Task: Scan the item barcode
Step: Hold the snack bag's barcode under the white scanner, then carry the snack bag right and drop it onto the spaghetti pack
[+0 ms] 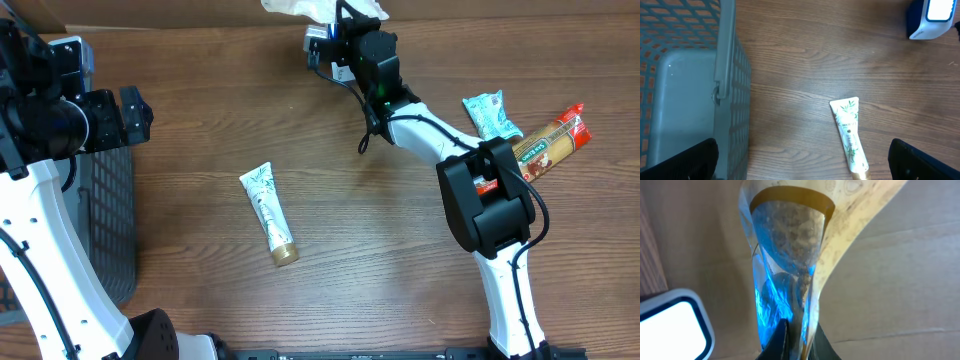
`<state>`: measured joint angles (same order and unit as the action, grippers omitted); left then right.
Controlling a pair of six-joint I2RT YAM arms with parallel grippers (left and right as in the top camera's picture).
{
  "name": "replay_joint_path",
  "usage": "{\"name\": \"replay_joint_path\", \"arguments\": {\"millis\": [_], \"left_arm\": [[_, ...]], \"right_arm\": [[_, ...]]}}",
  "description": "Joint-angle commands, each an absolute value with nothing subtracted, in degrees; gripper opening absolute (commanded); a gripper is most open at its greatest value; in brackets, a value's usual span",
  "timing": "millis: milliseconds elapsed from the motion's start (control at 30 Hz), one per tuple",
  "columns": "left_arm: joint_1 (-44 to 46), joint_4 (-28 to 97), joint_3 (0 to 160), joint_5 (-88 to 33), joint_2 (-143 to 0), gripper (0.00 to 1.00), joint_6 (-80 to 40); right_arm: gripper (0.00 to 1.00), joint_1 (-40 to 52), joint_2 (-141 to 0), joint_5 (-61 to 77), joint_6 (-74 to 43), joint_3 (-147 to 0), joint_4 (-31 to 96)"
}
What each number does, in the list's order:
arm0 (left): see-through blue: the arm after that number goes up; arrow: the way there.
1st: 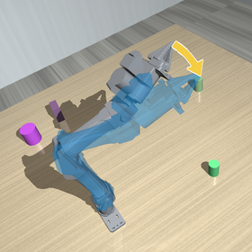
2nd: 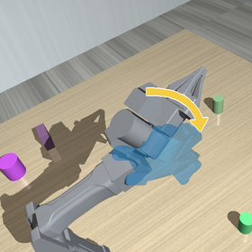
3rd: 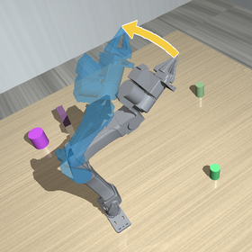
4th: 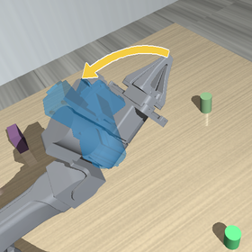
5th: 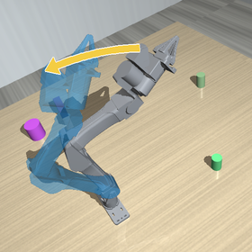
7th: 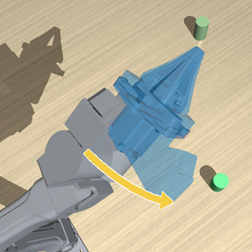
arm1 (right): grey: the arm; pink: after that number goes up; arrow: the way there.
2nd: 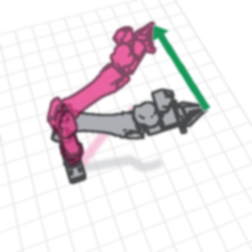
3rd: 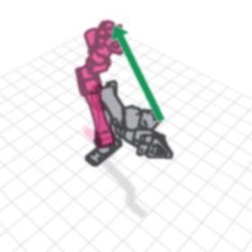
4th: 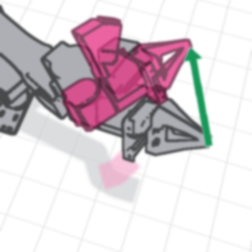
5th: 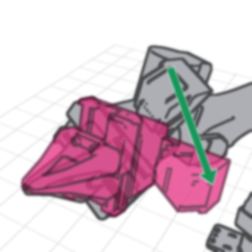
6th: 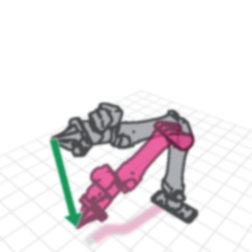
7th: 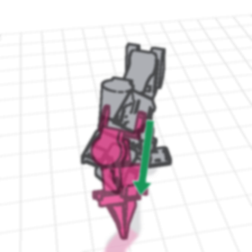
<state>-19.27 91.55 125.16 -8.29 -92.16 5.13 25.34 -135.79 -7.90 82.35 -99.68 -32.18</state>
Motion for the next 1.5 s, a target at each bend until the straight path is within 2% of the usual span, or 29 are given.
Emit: {"name": "replay_joint_path", "arguments": {"millis": [0, 667, 833, 1067, 1133, 1233, 1267, 1467], "left_arm": [[-19.49, 91.48, 125.29, -8.36, -91.98, 1.0, 6.44], [-19.49, 91.48, 125.29, -8.36, -91.98, 0.99, 6.44], [-19.49, 91.48, 125.29, -8.38, -91.98, 0.99, 6.44], [-19.49, 91.48, 125.29, -8.36, -91.98, 0.99, 6.44], [-19.49, 91.48, 125.29, -8.36, -91.98, 1.0, 6.44], [-19.49, 91.48, 125.29, -8.38, -91.98, 0.99, 6.44], [-19.49, 91.48, 125.29, -8.38, -91.98, 1.0, 6.44], [-19.49, 91.48, 125.29, -8.36, -91.98, 1.0, 6.44]], "right_arm": [[0.04, 25.3, -138.19, -4.78, 84.33, -100.25, -32.97], [0.04, 25.78, -139.02, -3.79, 81.84, -100.25, -34.04], [0.04, 25.8, -137.86, -5.15, 70.26, -100.25, -34.2], [0.04, 25.76, -128.38, -8.97, 51.77, -100.25, -31.14], [0.04, 25.76, -124.33, -8.91, 46.63, -100.25, -26.0], [0.04, 25.87, -117.08, -4.84, 32.91, -100.27, -14.28], [0.04, 25.71, -112.42, 1.15, 24.43, -100.25, -6.44], [0.04, 23.66, -101.38, 19.38, 2.46, -100.25, 12.78]]}}
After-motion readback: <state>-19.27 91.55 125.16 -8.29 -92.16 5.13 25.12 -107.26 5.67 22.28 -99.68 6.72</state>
